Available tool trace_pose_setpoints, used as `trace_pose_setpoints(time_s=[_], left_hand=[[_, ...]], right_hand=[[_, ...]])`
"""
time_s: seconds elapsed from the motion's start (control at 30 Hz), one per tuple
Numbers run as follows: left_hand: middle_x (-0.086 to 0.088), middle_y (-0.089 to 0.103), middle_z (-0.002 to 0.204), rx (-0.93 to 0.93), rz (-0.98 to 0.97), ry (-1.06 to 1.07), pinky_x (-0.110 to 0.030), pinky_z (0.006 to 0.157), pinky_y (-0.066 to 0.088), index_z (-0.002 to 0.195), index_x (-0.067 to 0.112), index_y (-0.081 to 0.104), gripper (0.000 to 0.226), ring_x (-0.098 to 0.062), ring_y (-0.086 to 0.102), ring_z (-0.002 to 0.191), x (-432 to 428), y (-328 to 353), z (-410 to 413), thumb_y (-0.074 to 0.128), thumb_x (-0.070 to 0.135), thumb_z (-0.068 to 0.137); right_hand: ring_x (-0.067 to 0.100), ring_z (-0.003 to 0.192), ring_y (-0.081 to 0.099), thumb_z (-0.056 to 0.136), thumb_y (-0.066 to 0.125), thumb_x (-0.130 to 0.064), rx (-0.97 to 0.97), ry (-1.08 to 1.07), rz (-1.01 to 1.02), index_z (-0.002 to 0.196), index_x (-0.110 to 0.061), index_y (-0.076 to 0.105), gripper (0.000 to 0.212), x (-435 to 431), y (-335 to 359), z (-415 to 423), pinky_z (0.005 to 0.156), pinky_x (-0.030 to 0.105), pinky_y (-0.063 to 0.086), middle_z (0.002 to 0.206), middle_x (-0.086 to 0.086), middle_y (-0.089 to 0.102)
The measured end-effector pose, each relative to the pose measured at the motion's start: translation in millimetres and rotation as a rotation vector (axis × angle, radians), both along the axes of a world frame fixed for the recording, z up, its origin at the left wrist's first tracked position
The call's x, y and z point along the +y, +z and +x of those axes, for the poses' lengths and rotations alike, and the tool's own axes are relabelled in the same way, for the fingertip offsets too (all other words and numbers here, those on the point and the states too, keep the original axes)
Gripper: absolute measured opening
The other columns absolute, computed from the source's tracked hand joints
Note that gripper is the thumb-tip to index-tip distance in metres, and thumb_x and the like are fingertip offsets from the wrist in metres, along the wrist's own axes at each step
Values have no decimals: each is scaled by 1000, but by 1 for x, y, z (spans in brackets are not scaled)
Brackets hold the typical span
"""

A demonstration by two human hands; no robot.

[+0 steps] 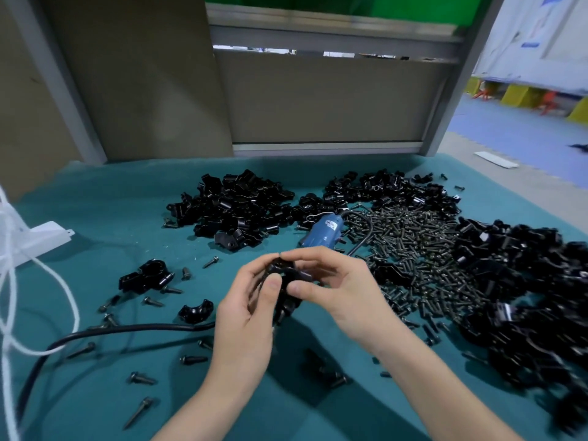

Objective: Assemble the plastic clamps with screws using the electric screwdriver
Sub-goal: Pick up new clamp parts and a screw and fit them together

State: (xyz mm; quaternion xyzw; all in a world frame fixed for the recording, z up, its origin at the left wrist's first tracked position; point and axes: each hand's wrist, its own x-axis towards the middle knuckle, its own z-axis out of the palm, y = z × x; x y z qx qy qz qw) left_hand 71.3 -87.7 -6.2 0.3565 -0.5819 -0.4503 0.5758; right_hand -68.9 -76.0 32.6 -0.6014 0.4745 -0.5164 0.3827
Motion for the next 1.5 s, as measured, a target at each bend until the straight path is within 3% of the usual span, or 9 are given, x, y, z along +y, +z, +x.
trace_pose_setpoints(time_s=[0.13,0.3,0.4,0.6,0.77,0.97,1.13,1.33,1.5], left_hand=[[22,72,95,-340,-20,-120,-16,84,49,101,42,68,25,2,66,91,2,10,-4,72,24,85],[7,74,86,-644,-21,-295,-6,72,46,96,32,70,27,-1,66,78,-5,26,-23,78,13,78],[5,74,93,-796,-18,-341,-14,82,49,103,26,72,28,-2,67,85,-15,27,-26,80,17,78],[17,75,86,-727,31,-402,-12,81,51,99,32,75,29,5,68,83,-24,18,-21,82,15,75],[24,73,81,-752,-17,-411,-7,76,48,94,37,74,27,8,67,79,-25,16,-20,82,20,75],[20,72,73,-735,35,-409,-4,69,46,87,38,72,25,10,66,69,-27,20,-20,83,20,74],[21,73,76,-705,116,-433,-7,74,49,82,42,69,27,7,68,74,-28,22,-20,84,21,72],[11,75,75,-674,217,-455,-30,88,54,80,36,74,18,-7,72,78,-29,22,-18,84,23,72],[8,75,71,-669,232,-458,-29,86,55,81,34,74,17,-7,72,73,-28,23,-17,83,23,72]], right_hand=[[11,96,68,75,77,4,172,-6,-11,94,-36,73,45,20,8,-38,89,30,55,100,-6,74],[-1,95,65,74,81,-3,413,-25,55,96,-40,71,44,31,3,-68,90,21,50,93,-24,71],[-2,92,65,73,82,-5,419,-86,76,92,-44,66,47,31,-10,-68,87,19,50,92,-19,71],[-1,90,65,72,83,-6,313,-134,120,88,-33,63,37,29,-28,-69,79,20,53,90,-14,70],[3,87,66,71,82,0,299,-129,131,90,-25,63,37,29,-27,-68,85,22,50,90,-8,69],[1,103,64,71,79,-25,285,-109,226,123,-47,48,64,35,2,-83,88,20,54,128,-17,54],[3,81,67,85,71,-13,681,-435,160,90,-28,68,16,48,28,-106,78,19,54,91,-9,70],[9,74,63,83,56,6,970,-403,348,94,-15,72,28,60,6,-104,64,3,42,78,-8,64],[17,91,64,80,52,7,1083,-352,455,98,-14,72,34,64,-6,-109,83,28,51,94,1,70]])
